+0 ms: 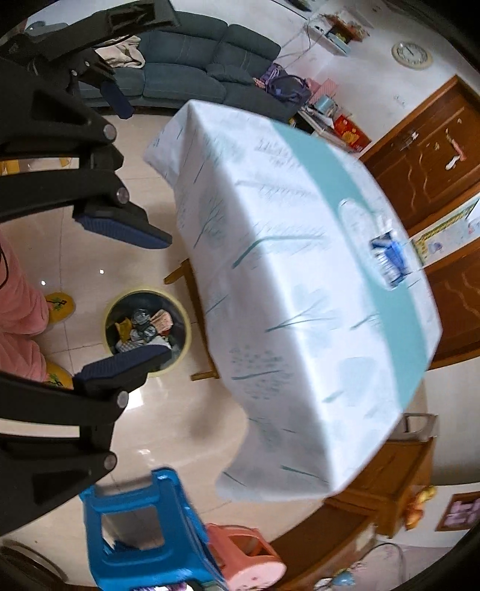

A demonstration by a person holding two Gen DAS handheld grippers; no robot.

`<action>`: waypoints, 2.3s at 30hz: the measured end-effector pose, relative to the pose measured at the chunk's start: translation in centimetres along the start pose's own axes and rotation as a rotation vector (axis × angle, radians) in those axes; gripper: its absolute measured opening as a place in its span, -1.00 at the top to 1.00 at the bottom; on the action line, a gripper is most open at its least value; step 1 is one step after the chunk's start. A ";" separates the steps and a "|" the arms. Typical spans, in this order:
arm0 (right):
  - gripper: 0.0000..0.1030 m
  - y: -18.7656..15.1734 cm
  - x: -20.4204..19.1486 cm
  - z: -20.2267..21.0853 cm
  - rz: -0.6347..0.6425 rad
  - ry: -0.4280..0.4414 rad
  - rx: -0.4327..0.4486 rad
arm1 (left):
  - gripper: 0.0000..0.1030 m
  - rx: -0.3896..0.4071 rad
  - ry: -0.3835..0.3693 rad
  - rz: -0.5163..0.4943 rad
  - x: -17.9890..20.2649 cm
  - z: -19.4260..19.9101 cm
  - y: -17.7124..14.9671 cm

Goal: Collect trash
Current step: 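Move both open tools back over the table, then grasp the blue face mask with the left tool while the right tool grasps the blue snack bag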

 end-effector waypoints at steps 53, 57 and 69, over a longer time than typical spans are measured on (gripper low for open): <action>-0.34 30.2 -7.6 -12.2 -0.290 -0.034 -0.019 | -0.11 0.067 -0.121 -0.387 -2.0 -5.9 42.4; -0.34 32.0 -7.5 -16.6 -0.396 -0.069 -0.084 | 0.04 0.039 -0.163 -0.393 -1.9 -8.9 45.2; -0.61 34.4 -6.3 -24.6 -0.574 -0.179 -0.187 | 0.09 -0.036 -0.221 -0.461 -0.8 -14.5 48.6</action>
Point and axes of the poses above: each gripper's, at about its wrist camera, not at the fingertips, and z roughly against the way its jaws point, x to its right, y to its top, the point moved 10 cm from there along -z, roughly the way its jaws point, and after that the axes turned 5 degrees about -y, right-handed, at the moved point
